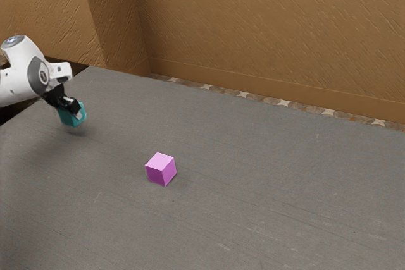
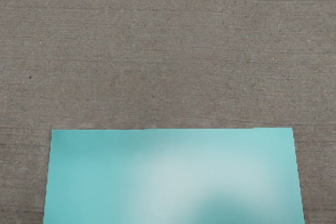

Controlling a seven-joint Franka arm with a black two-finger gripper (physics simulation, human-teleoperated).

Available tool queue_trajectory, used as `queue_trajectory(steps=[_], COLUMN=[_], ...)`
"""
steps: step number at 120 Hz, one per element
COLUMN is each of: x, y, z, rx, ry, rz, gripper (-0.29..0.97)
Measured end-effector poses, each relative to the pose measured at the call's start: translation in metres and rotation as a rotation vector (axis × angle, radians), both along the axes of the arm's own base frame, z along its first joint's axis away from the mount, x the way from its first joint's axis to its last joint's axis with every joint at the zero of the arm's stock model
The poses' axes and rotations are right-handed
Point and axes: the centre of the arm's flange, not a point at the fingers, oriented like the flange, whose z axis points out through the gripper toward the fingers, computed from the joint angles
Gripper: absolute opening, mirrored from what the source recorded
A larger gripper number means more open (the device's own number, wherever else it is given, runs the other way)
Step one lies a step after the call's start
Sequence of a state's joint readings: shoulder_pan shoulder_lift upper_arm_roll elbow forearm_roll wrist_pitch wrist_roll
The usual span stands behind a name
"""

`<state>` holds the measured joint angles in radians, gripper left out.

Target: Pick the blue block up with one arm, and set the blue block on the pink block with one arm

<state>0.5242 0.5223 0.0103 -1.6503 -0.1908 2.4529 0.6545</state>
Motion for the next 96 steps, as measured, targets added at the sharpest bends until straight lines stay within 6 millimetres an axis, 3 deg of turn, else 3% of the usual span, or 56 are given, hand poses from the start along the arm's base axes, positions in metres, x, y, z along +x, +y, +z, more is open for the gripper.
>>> queue_trajectory(steps=[6, 15, 29, 45, 58, 96], x=[-0.011, -0.026, -0.028, -0.030, -0.028, -0.017], y=[-0.033, -0.079, -0.154, -0.219, -0.248, -0.303], z=[0.021, 0.036, 0.046, 0.046, 0.041, 0.018], rx=[-0.007, -0.025, -0.047, -0.065, -0.077, -0.117], ry=[0.001, 0.014, 0.025, 0.047, 0.063, 0.087], rz=[-0.015, -0.031, -0.072, -0.097, -0.082, -0.016], gripper=[0.37, 0.37, 0.37, 0.37, 0.36, 0.36])
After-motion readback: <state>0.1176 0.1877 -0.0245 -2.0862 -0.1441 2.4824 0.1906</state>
